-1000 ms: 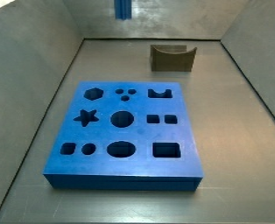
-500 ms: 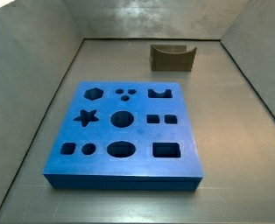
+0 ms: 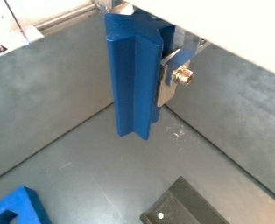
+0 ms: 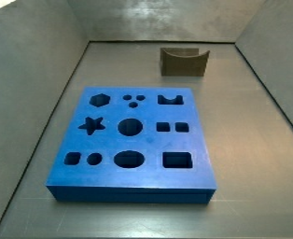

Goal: Pick up the star object. Move up. Move to above the board. Insert the star object.
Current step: Move to above the board.

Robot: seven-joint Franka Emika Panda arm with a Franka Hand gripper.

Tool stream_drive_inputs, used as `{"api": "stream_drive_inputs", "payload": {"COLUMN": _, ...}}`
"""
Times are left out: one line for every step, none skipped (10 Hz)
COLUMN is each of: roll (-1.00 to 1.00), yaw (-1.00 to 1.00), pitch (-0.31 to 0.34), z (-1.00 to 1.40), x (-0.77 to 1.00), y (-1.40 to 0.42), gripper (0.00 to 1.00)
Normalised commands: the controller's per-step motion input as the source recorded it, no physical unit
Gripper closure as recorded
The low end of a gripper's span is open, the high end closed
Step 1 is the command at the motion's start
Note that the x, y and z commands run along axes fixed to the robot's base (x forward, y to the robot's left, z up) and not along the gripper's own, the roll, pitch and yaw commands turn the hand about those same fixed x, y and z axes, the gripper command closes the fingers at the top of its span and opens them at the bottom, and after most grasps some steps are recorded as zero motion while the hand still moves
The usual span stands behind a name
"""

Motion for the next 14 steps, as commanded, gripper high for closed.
{"api": "stream_drive_inputs", "payload": {"roll": 0.23, "yaw": -0.42, "pitch": 0.301, "z": 0.04, "x": -0.01, "y": -1.0, "gripper": 1.0}}
{"api": "stream_drive_inputs", "payload": {"roll": 0.23, "yaw": -0.4, "pitch": 0.279, "z": 0.01, "x": -0.01, "y": -1.0, "gripper": 1.0}}
{"api": "stream_drive_inputs", "payload": {"roll": 0.18, "yaw": -0.21, "pitch": 0.2, "z": 0.02, "x": -0.01, "y": -1.0, "gripper": 1.0}}
{"api": "stream_drive_inputs", "payload": {"roll": 0.07, "yaw": -0.11, "pitch": 0.147, "z": 0.03, "x": 0.0, "y": -1.0, "gripper": 1.0}}
{"api": "stream_drive_inputs", "payload": {"roll": 0.04, "yaw": -0.04, "pitch": 0.113, "z": 0.03, "x": 0.0, "y": -1.0, "gripper": 1.0}}
{"api": "stream_drive_inputs", "payload": {"roll": 0.02, "yaw": -0.01, "pitch": 0.098, "z": 0.03, "x": 0.01, "y": -1.0, "gripper": 1.0}}
{"api": "stream_drive_inputs", "payload": {"roll": 0.0, "yaw": 0.0, "pitch": 0.097, "z": 0.03, "x": 0.02, "y": -1.0, "gripper": 1.0}}
{"api": "stream_drive_inputs", "payload": {"roll": 0.0, "yaw": 0.0, "pitch": 0.101, "z": 0.04, "x": 0.03, "y": -1.0, "gripper": 1.0}}
{"api": "stream_drive_inputs", "payload": {"roll": 0.0, "yaw": 0.0, "pitch": 0.111, "z": 0.04, "x": 0.05, "y": -1.0, "gripper": 1.0}}
{"api": "stream_drive_inputs", "payload": {"roll": 0.0, "yaw": 0.01, "pitch": 0.12, "z": 0.04, "x": 0.06, "y": -1.0, "gripper": 1.0}}
{"api": "stream_drive_inputs", "payload": {"roll": 0.01, "yaw": 0.01, "pitch": 0.124, "z": 0.05, "x": 0.08, "y": -1.0, "gripper": 1.0}}
{"api": "stream_drive_inputs", "payload": {"roll": 0.01, "yaw": 0.01, "pitch": 0.135, "z": 0.05, "x": 0.09, "y": -0.79, "gripper": 1.0}}
{"api": "stream_drive_inputs", "payload": {"roll": 0.01, "yaw": 0.01, "pitch": 0.139, "z": 0.05, "x": 0.09, "y": -0.59, "gripper": 1.0}}
{"api": "stream_drive_inputs", "payload": {"roll": 0.02, "yaw": 0.01, "pitch": 0.13, "z": 0.03, "x": 0.08, "y": -0.3, "gripper": 1.0}}
